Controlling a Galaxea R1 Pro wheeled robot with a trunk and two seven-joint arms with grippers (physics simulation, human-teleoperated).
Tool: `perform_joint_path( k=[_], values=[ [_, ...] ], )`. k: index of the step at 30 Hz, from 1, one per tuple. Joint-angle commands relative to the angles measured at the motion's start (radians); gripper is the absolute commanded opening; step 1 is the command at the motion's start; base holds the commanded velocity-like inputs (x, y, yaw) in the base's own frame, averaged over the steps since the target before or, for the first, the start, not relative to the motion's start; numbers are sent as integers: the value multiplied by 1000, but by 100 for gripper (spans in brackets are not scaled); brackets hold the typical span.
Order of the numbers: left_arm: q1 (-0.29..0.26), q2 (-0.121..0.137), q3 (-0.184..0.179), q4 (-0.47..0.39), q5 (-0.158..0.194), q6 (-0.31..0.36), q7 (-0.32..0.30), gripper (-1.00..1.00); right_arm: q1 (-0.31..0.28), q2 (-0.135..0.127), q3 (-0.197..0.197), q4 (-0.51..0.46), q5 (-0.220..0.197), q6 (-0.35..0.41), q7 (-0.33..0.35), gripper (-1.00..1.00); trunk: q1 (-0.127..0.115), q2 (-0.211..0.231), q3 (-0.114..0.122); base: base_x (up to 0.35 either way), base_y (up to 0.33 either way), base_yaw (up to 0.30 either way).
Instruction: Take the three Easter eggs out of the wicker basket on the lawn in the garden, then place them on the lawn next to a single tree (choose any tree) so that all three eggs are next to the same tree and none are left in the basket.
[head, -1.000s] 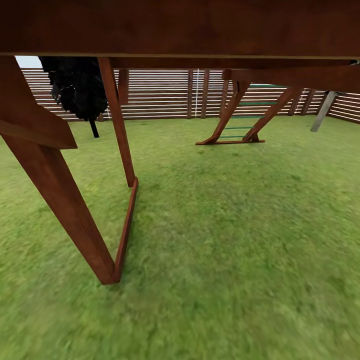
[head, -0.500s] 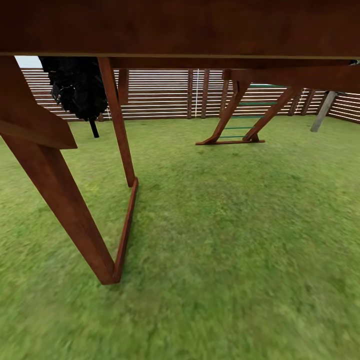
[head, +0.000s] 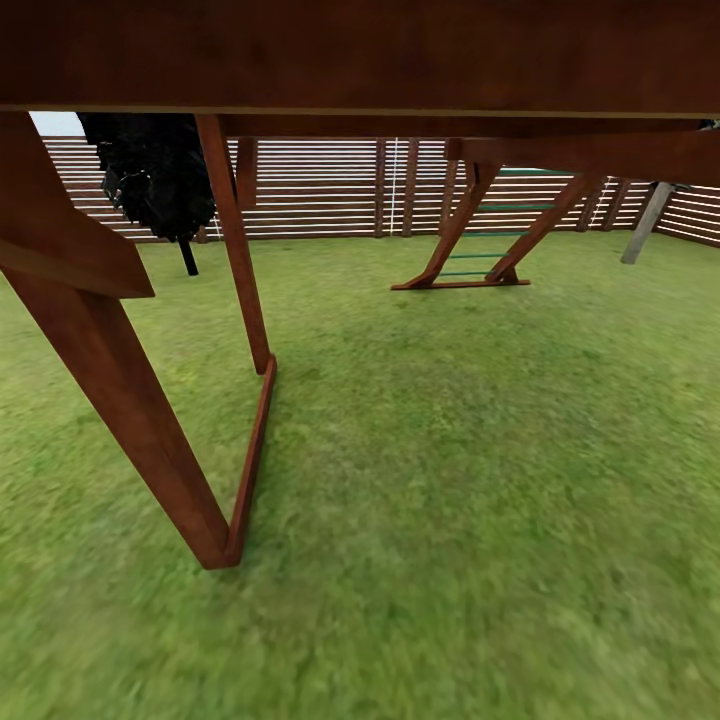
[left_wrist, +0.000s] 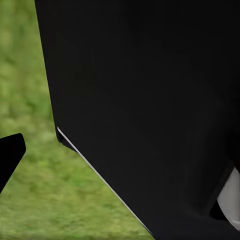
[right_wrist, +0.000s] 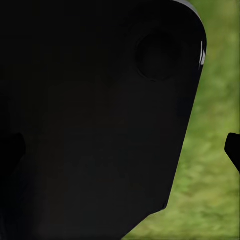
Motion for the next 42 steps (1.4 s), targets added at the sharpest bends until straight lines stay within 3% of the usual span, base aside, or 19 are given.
perform_joint_path(
  k=[1,20,23,26,28,31,33,37,40,42],
  values=[
    [0,0,1,-1,1,0,0,100,0,0,6,1,5,-3,0,100,0,0,-1,0,0,0],
    [-6,-1,1,-4,3,-2,2,100,-6,0,8,-13,9,0,-1,100,73,-133,-60,0,0,0],
    [-15,28,18,-44,10,8,2,100,-47,0,9,-92,9,38,-4,100,84,-154,-70,0,0,0],
    [-69,61,87,-114,45,61,11,100,-113,0,7,-172,5,166,-8,100,96,-175,-79,0,0,0],
    [-152,95,153,-140,62,169,25,100,-193,1,6,-217,0,290,-8,100,103,-189,-85,0,0,0],
    [-256,122,190,-172,70,301,31,100,-298,4,4,-234,-3,373,-17,100,115,-210,-95,0,0,0],
    [-340,124,199,-211,73,373,32,100,-386,6,2,-231,-6,394,-49,100,123,-224,-101,0,0,0],
    [-474,107,206,-240,76,471,28,100,-497,20,-2,-225,-27,406,-93,100,138,-252,-113,0,0,0],
    [-548,94,209,-251,87,498,17,100,-554,27,-3,-225,-55,407,-102,100,149,-273,-123,0,0,0],
    [-570,81,208,-258,101,502,10,100,-565,27,-3,-228,-59,405,-110,100,157,-287,-129,0,0,0]
  ],
)
